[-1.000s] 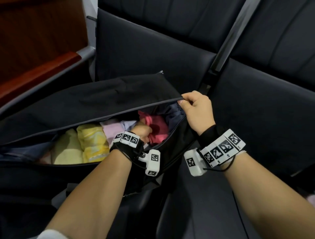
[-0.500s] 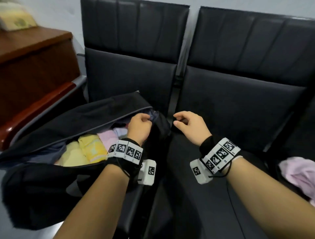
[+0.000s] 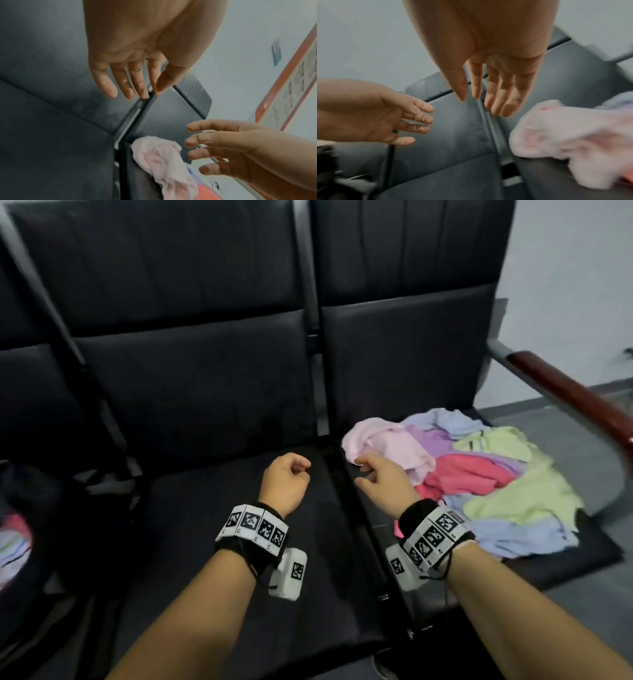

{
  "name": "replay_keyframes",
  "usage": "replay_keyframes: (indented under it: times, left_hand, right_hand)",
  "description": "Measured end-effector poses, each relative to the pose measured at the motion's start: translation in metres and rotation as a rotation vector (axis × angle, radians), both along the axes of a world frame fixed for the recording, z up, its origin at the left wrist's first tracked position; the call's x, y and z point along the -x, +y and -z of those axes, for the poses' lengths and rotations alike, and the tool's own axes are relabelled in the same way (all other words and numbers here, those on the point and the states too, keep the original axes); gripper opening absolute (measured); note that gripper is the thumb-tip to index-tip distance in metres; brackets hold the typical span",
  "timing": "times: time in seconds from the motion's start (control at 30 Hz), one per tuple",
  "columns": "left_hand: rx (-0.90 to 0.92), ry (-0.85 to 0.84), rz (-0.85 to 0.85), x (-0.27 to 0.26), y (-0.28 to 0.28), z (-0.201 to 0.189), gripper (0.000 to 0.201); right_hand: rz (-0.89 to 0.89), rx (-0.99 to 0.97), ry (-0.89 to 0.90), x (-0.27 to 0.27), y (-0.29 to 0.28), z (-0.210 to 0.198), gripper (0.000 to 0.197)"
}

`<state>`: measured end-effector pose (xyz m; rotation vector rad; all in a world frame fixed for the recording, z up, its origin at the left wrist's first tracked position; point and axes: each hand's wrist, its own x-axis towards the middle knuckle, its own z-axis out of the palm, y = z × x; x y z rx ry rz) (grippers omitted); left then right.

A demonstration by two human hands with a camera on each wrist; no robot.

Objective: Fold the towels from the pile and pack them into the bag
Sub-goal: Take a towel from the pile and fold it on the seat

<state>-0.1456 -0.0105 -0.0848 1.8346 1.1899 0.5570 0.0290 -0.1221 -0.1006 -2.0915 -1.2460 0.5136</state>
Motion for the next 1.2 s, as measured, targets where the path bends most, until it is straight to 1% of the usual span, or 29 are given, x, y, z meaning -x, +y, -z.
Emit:
replay_keyframes:
  times: [0.07,0.17,0.2,0.27,0.33,0.43,0.5,0.6,0.7,0.83,0.93,1.07,1.13,1.2]
  left_hand:
    - [0.021,0.022,0.05,-0.045,-0.014,0.016,0.025]
    - [0.06,0.056,0.118,-0.095,-0.028,0.043,0.028]
    - [0.072,0.065,0.132,-0.107,-0.03,0.052,0.029]
    - [0.087,0.084,0.145,-0.126,-0.031,0.069,0.03]
    - [0.087,0.109,0.155,-0.137,-0.029,0.083,0.033]
    - [0.087,0.128,0.157,-0.146,-0.026,0.095,0.042]
    - [0.091,0.12,0.163,-0.147,-0.025,0.099,0.048]
    - [0.111,0.117,0.197,-0.145,-0.027,0.102,0.053]
    - [0.101,0.102,0.219,-0.141,-0.033,0.101,0.055]
    - [0.118,0.044,0.225,-0.134,-0.049,0.089,0.059]
    - [0.119,-0.035,0.229,-0.121,-0.063,0.074,0.059]
    - [0.079,-0.211,0.216,-0.095,-0.085,0.044,0.049]
    - [0.024,-0.305,0.176,-0.075,-0.097,0.024,0.036]
    - [-0.067,-0.349,0.135,-0.052,-0.104,0.005,0.019]
  right_hand:
    - [0.074,0.015,0.016,-0.038,-0.021,0.018,0.042]
    - [0.142,0.038,0.004,-0.086,-0.038,0.044,0.053]
    - [0.144,0.047,-0.011,-0.099,-0.04,0.052,0.056]
    - [0.093,0.1,-0.055,-0.118,-0.038,0.067,0.062]
    - [0.055,0.155,-0.068,-0.127,-0.03,0.082,0.067]
    - [0.052,0.147,0.023,-0.131,-0.013,0.096,0.07]
    - [0.065,0.116,0.112,-0.131,-0.003,0.1,0.068]
    - [0.153,-0.025,0.138,-0.13,0.002,0.1,0.056]
    - [0.196,-0.125,0.151,-0.128,-0.002,0.089,0.045]
    - [0.115,-0.124,0.126,-0.116,-0.011,0.064,0.032]
    - [0.02,-0.14,0.149,-0.094,-0.022,0.033,0.023]
    - [-0.122,-0.167,0.177,-0.053,-0.038,-0.013,0.015]
    - [-0.181,-0.167,0.169,-0.03,-0.044,-0.036,0.01]
    - [-0.217,-0.194,0.171,-0.006,-0.048,-0.057,0.005]
